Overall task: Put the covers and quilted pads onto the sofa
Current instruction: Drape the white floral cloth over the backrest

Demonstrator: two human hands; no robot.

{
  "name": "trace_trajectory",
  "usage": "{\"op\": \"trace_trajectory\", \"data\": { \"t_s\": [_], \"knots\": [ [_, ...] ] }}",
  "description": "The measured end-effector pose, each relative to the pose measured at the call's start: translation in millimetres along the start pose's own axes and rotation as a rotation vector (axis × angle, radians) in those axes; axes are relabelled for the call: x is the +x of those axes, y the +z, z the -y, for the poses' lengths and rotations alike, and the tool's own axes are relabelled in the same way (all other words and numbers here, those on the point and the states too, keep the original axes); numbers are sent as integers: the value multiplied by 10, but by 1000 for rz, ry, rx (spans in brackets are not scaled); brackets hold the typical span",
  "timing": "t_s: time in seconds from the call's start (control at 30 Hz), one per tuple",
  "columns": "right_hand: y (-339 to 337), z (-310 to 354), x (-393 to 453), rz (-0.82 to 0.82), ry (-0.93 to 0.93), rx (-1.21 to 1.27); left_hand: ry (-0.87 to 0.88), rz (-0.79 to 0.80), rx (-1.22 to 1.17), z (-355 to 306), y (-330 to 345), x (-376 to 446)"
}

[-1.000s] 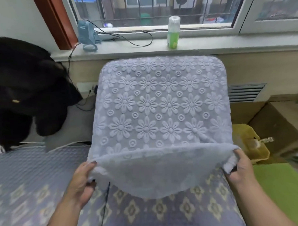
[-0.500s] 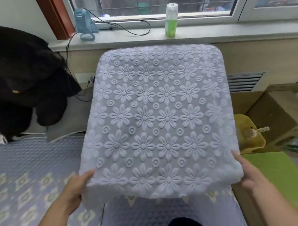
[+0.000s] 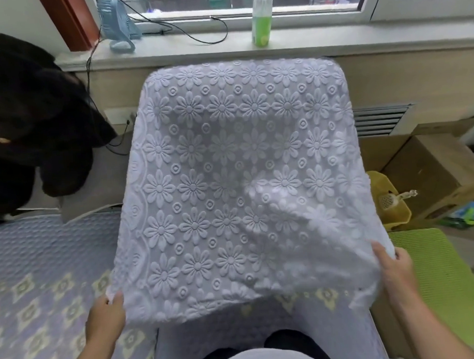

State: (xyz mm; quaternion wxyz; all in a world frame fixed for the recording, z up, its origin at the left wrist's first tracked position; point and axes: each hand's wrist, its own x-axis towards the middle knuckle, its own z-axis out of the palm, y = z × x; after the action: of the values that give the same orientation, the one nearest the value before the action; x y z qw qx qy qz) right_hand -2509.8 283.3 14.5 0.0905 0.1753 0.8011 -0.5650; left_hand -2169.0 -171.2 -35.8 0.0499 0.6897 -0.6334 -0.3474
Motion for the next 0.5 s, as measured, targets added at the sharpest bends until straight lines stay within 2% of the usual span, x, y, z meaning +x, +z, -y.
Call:
{"op": "trace_trajectory", "data": {
  "t_s": [0.13,0.2,0.27,0.37,0.43,0.5],
  "knots": [
    [-63,-256,-15,-5,78,-135,-46,-47,130,-23,102,-32],
    [-93,-438,-28,1,122,-236,-114,-32,188,-62,152,-68],
    [-114,-673,78,-27,166,-380,-91,30,356,-134,269,-111],
    [-175,-877,367,-105,309,-531,199,239,569,-572,549,-326],
    [-225,-981,627,-114,425,-596,342,362,550,-1056,779,-584],
    [-212,-1042,893,-36,470,-627,486,447,498,-1581,1019,-865]
  ]
}}
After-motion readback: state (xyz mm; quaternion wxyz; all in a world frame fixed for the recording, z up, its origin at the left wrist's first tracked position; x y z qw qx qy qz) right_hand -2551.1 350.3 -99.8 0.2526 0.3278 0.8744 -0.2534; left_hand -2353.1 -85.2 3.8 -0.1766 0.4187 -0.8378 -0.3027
